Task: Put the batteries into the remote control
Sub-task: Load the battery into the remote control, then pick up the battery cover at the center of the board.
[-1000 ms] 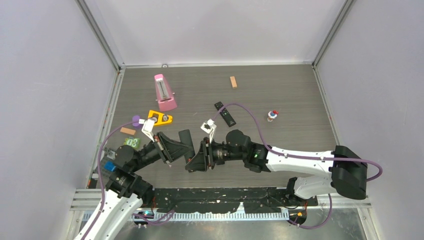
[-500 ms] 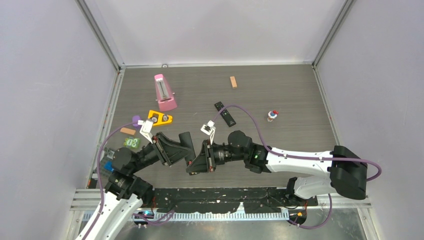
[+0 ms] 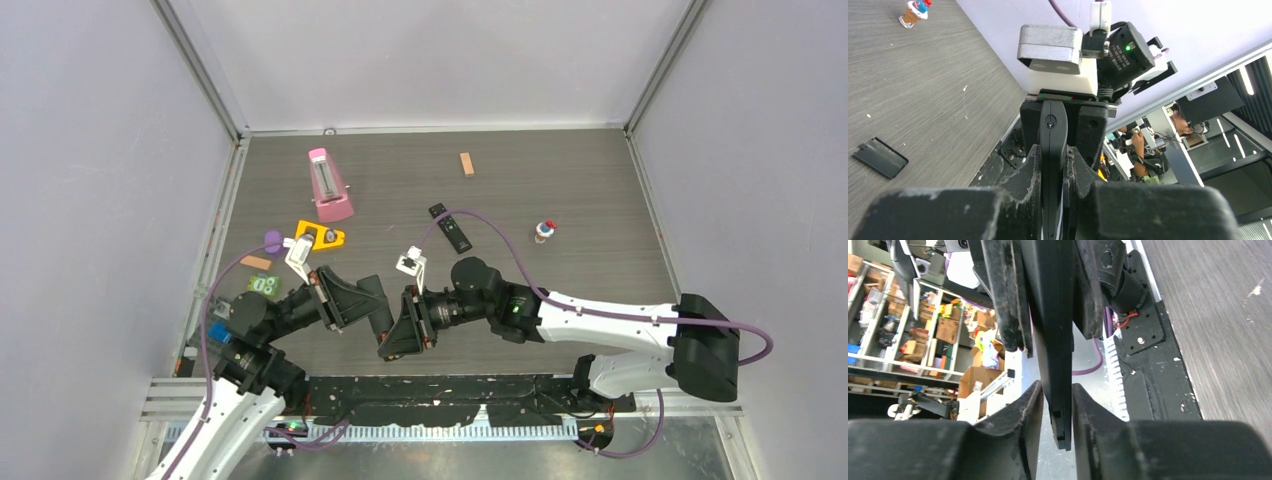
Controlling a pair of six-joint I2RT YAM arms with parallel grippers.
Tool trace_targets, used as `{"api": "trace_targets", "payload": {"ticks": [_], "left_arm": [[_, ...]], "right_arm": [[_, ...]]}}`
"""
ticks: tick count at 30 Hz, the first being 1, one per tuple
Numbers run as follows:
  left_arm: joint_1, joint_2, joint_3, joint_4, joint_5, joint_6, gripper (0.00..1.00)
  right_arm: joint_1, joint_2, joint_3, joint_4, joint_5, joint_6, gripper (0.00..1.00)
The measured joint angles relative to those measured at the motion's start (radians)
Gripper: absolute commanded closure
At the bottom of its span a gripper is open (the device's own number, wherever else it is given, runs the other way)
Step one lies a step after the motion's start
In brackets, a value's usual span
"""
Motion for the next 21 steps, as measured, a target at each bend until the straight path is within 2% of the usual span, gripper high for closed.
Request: {"api": "trace_targets", "payload": {"ticks": [4, 8, 11, 14, 17, 21], "left_arm": [[0.000, 0.002, -0.008, -0.013, -0.005, 0.007, 1.00], [0.005, 0.000, -0.006, -0.132, -0.090, 0.060, 1.00], [0.017, 0.000, 0.011, -0.291, -0.229, 0.108, 1.00], [0.028, -0.005, 0.034, -0.428, -0.366, 0.146, 1.00], [0.033, -0.031, 0.049, -0.531, -0.486, 0.164, 1.00], [0.034, -0.091, 0.061, -0.641, -0.636, 0.176, 1.00]], "right_arm": [[0.001, -0.022, 0.023, -0.101, 0.073, -0.018, 0.26], [0.001, -0.087, 0.019, -0.216, 0.206, -0.031, 0.20], [0.001, -0.160, 0.001, -0.281, 0.317, -0.031, 0.20], [0.001, -0.220, -0.017, -0.361, 0.445, -0.031, 0.29], [0.001, -0.215, -0.018, -0.450, 0.573, -0.045, 0.49], [0.003, -0.057, 0.043, -0.616, 0.726, -0.074, 0.61]]}}
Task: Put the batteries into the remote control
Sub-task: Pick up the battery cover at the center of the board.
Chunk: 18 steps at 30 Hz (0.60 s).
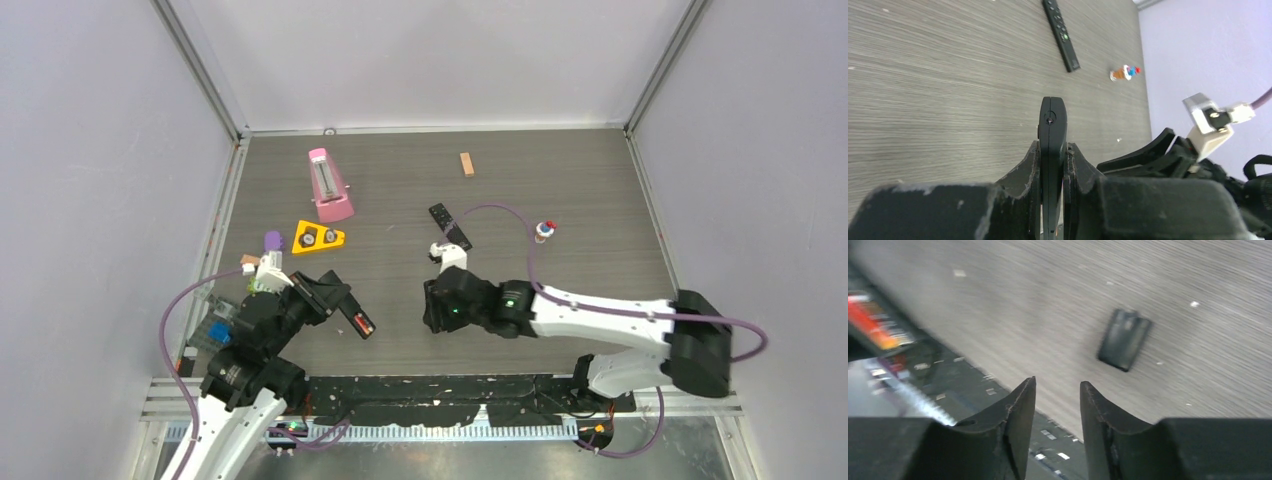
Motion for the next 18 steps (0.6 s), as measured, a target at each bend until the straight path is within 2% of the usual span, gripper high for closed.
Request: {"api": "trace_targets", "payload": {"ticks": [5, 9, 18], "left_arm": [[0.001, -0.048, 0.003, -0.069, -0.097, 0.000, 1.00], [0.001, -0.048, 0.003, -0.091, -0.108, 0.000, 1.00], [0.001, -0.038, 0.003, -0.089, -0.098, 0.000, 1.00]], "right_arm": [[0.032, 0.298, 0.180, -0.173, 0.150, -0.028, 0.70], [0.047, 0.473, 0.291, -0.228, 0.225, -0.036, 0.73], [0.049, 0.589, 0.312, -0.268, 0.267, -0.044, 0.76]]}}
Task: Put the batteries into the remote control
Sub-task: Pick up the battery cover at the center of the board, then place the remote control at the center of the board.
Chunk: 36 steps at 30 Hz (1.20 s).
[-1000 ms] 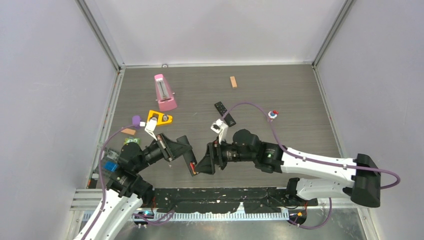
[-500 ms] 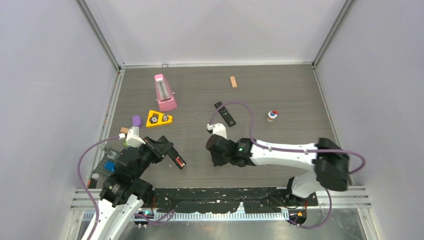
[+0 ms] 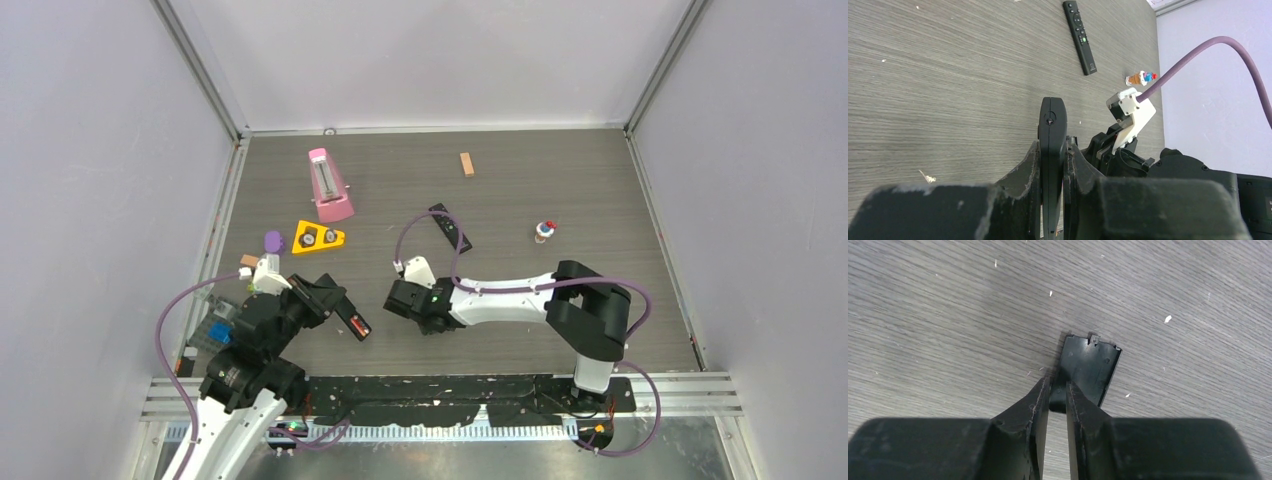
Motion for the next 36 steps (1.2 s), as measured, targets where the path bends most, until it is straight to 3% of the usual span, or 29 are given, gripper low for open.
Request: {"api": "trace_targets", "payload": {"ticks": [5, 7, 15, 26, 31, 36], "left_arm": [[0.000, 0.001, 0.000, 0.001, 0.007, 0.000, 1.00], [0.000, 0.001, 0.000, 0.002, 0.009, 0.000, 1.00], [0.000, 0.001, 0.000, 0.007, 0.018, -0.001, 1.00], [0.000, 0.005, -0.034, 0.053, 0.044, -0.003, 1.00], [0.000, 0.039, -0.103, 0.151, 0.104, -0.014, 1.00], [0.000, 0.156, -0.235, 0.404, 0.184, -0.074, 1.00]], "right_arm": [[-0.009, 0.002, 0.000, -0.002, -0.004, 0.001, 0.93], [-0.018, 0.002, -0.005, 0.009, -0.019, 0.001, 0.95], [-0.065, -0.076, -0.103, 0.137, -0.147, -0.019, 0.95], [-0.117, -0.278, -0.220, 0.363, -0.520, -0.016, 0.95], [-0.125, -0.400, -0.245, 0.421, -0.600, 0.005, 0.95], [-0.131, -0.515, -0.259, 0.420, -0.584, 0.024, 0.95]]}}
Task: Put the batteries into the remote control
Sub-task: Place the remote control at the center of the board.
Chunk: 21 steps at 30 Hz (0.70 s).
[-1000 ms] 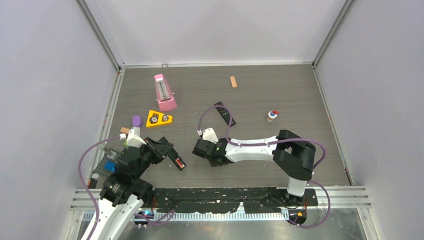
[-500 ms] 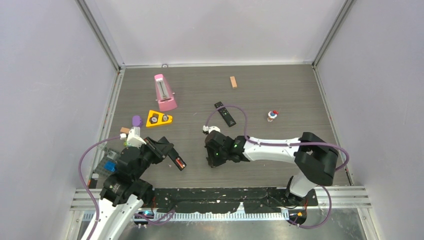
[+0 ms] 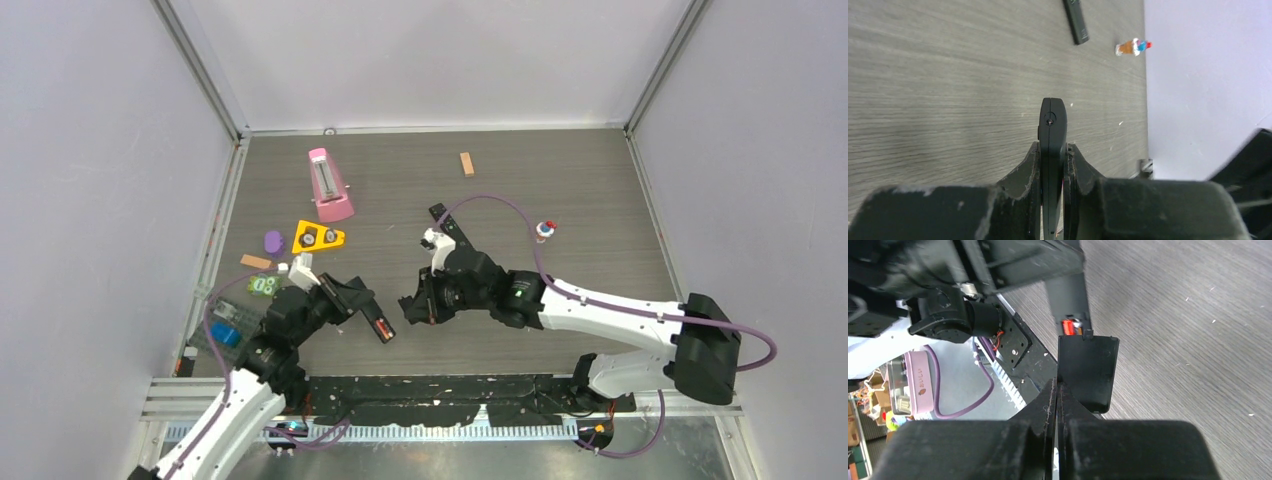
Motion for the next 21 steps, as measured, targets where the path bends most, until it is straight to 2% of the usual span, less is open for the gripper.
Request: {"api": "trace_targets", "payload": {"ticks": [4, 11, 14, 21], "left_arm": [[-0.002, 0.195, -0.097, 0.240, 0.035, -0.057, 1.00], [-0.069, 0.478, -0.110, 0.572, -0.011, -0.113, 1.00], [-0.110, 0.571, -0.089, 0.660, -0.061, -0.121, 0.98], [-0.176, 0.778, -0.034, 0.825, -0.177, -0.139, 0.88]], "right_arm": [[0.000, -0.046, -0.008, -0.013, 0.036, 0.005, 0.95], [0.000, -0.082, -0.037, -0.047, 0.074, 0.017, 0.95], [0.000, -0.096, -0.044, -0.055, 0.084, 0.021, 0.95], [0.000, -0.128, -0.045, -0.057, 0.095, 0.023, 0.95]]}}
